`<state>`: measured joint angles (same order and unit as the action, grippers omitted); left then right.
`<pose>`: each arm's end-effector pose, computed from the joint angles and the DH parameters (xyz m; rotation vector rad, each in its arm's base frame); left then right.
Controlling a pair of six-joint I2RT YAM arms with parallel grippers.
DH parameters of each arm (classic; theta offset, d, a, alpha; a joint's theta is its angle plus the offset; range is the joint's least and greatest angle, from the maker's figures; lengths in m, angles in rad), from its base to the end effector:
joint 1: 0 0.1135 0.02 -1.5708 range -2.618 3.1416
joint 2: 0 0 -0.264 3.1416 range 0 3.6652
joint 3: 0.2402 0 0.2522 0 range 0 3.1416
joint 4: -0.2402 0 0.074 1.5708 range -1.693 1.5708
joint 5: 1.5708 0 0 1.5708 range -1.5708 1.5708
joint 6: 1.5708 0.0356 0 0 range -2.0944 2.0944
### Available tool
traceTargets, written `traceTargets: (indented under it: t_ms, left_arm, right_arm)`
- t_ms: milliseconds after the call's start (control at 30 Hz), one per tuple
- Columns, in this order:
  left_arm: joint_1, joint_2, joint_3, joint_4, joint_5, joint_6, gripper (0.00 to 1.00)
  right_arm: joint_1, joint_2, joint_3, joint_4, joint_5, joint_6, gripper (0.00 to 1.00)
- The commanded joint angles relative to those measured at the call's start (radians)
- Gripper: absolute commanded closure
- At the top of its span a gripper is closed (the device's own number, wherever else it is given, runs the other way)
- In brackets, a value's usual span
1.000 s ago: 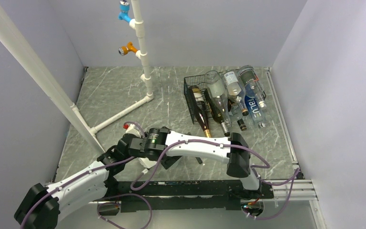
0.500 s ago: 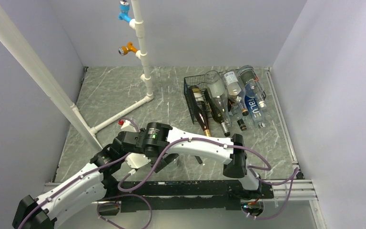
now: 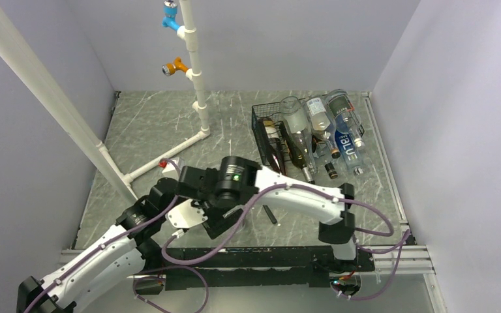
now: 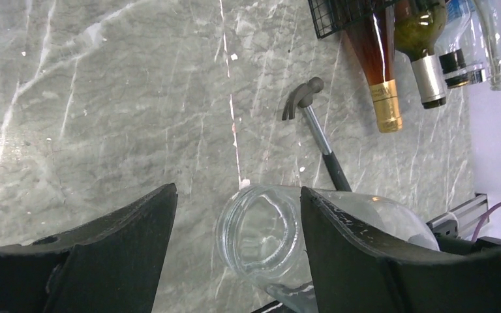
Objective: Take the wine bottle off the wine rack
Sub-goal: Place the wine bottle at the center of the board.
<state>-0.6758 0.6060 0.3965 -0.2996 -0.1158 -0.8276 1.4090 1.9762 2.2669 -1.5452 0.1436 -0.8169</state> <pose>0.1201 -0.0910 0.2183 -0.2387 2.1627 -0.7797 0.0655 0.3699 0.3800 -2.4949 1.2652 -0.0623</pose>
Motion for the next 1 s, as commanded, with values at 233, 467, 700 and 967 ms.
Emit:
traceTargets:
  t_ms: [233, 467, 700, 967]
  left_arm:
    - [-0.005, -0.027, 0.127, -0.056, 0.0, 0.115, 0.2]
    - [-0.004, -0.023, 0.181, -0.016, 0.033, 0.159, 0.17]
    - [-0.005, -0.021, 0.228, 0.039, 0.097, 0.228, 0.14]
    - [-0.005, -0.026, 0.278, 0.129, 0.281, 0.441, 0.0]
  right_arm:
    - [-0.075, -0.173, 0.122, 0.042, -0.191, 0.022, 0.0]
    - [-0.277, -0.221, 0.171, 0.042, -0.414, 0.036, 0.0]
    - [-0.553, -0.369, -0.064, 0.144, -0.704, 0.045, 0.0]
    - [-0.924, -0.665, -0.614, 0.529, -1.011, 0.221, 0.0]
